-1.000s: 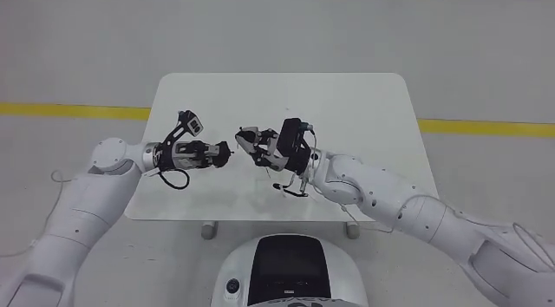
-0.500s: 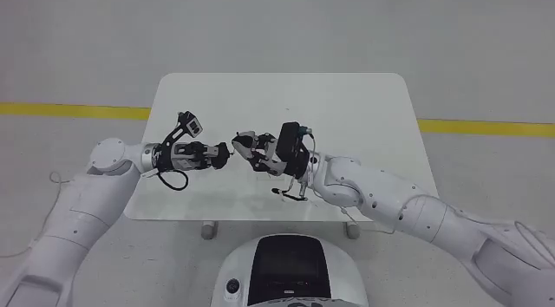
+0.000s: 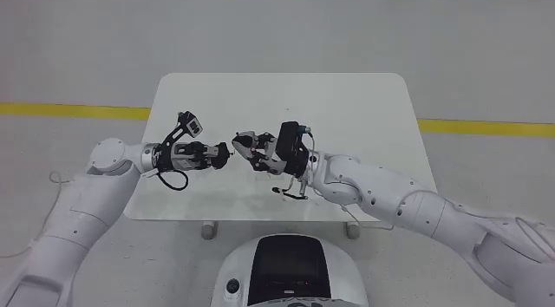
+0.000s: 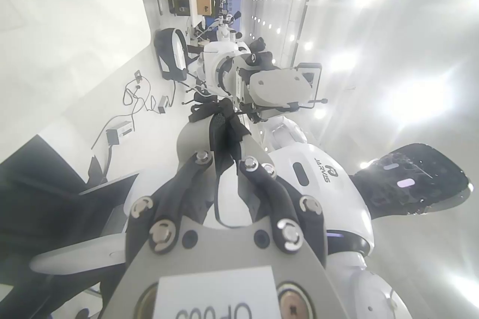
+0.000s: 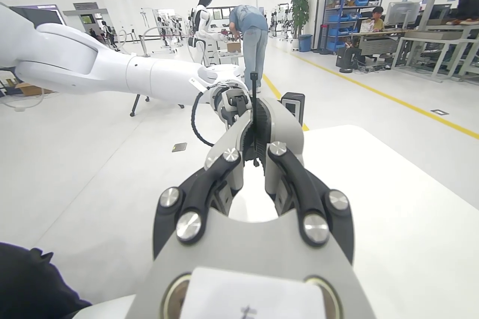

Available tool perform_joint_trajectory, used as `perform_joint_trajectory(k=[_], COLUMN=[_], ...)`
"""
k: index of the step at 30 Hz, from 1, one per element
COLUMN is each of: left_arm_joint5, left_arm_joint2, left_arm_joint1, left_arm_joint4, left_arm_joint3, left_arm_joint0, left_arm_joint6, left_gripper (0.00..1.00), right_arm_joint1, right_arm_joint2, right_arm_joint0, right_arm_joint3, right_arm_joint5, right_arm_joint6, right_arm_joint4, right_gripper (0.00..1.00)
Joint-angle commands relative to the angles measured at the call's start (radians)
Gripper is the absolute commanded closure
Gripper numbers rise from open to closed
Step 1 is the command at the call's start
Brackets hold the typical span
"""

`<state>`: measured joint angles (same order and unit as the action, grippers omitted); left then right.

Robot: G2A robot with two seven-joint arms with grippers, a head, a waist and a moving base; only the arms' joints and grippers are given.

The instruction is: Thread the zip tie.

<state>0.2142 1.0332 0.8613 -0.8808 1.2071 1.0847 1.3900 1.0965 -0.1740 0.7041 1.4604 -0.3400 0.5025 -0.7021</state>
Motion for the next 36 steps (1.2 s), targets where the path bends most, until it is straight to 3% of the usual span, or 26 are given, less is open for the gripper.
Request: perform_joint_trajectory(k=[1, 17, 36], left_arm_joint5=[0.000, 0.000, 0.000], left_arm_joint2=[0.000, 0.000, 0.000], left_arm_joint1=[0.000, 0.000, 0.000], left_arm_joint4=[0.000, 0.000, 0.000], left_arm_joint3=[0.000, 0.000, 0.000], left_arm_joint0=[0.000, 0.000, 0.000], left_arm_joint6=[0.000, 0.000, 0.000], left_gripper=[1.00, 1.00, 1.00], right_arm_joint1=[0.004, 0.024, 0.025], right_arm_joint2=[0.004, 0.004, 0.004], right_arm_joint0=[-0.005, -0.005, -0.005], right_arm_joint3=[-0.005, -0.023, -0.023], right_arm_joint5=[0.000, 0.000, 0.000], right_arm_joint6=[0.001, -0.012, -0.006], right_arm_joint4=[0.003, 0.005, -0.001], right_gripper=[1.00, 1.00, 1.00])
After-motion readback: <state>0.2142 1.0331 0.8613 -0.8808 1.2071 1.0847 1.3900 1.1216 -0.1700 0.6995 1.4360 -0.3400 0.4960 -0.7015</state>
